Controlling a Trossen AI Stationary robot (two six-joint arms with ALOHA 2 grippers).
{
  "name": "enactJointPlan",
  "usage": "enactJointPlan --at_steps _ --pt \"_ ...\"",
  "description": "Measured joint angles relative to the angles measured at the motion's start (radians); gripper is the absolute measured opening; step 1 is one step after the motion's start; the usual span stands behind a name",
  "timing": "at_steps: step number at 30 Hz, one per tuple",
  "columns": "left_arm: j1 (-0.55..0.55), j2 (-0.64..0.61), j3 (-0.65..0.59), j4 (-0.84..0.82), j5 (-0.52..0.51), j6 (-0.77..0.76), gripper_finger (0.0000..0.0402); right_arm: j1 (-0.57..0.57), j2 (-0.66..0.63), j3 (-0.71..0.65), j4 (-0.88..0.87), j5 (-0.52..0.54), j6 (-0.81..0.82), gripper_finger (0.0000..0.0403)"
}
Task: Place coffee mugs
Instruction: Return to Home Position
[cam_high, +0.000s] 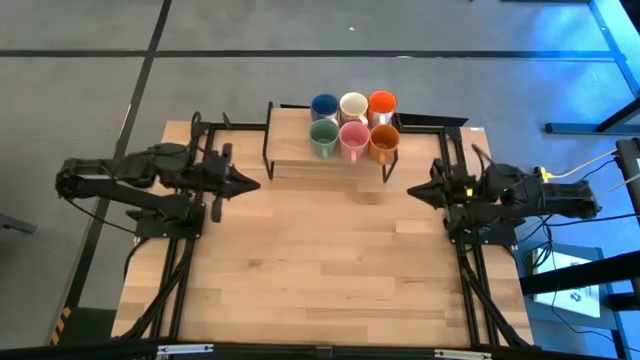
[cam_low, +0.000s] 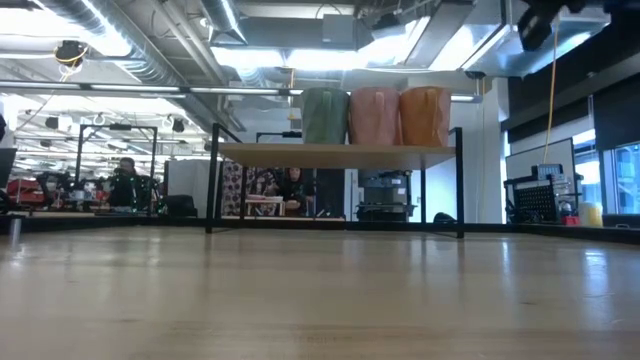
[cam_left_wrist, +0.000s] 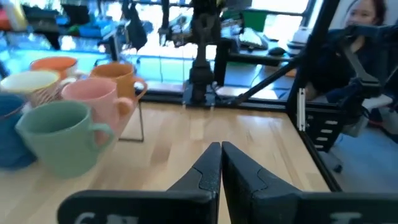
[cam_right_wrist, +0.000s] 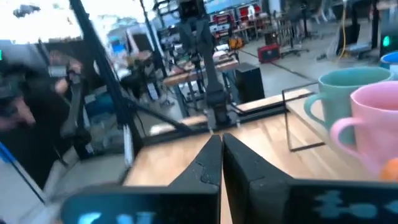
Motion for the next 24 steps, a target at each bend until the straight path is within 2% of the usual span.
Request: enactJointPlan --at_steps 3,6,11,16,24 --pt "0.0 -0.015 -0.115 0.162 0.007 0.021 0.0007 0.0 -0.09 -0.085 0.014 -0.035 -0.093 0.0001" --pt "0.0 -0.062 -0.262 0.361 0.029 0.026 0.0007 -0.001 -0.181 -0.178 0.109 -0.038 -0.116 0.0001" --pt "0.0 -0.156 -0.476 0.541 0.057 0.007 0.0007 0.0 -0.296 -0.298 0.157 -0.036 -0.139 0.0001" --pt "0.0 -0.27 -0.615 0.594 0.055 -0.006 0.0007 0.0 -0.352 -0.377 0.167 -0.016 -0.152 0.0001" --pt "0.0 -0.453 -0.754 0.59 0.052 0.009 0.0007 0.0 -0.414 -0.46 0.166 -0.016 -0.176 0.0001"
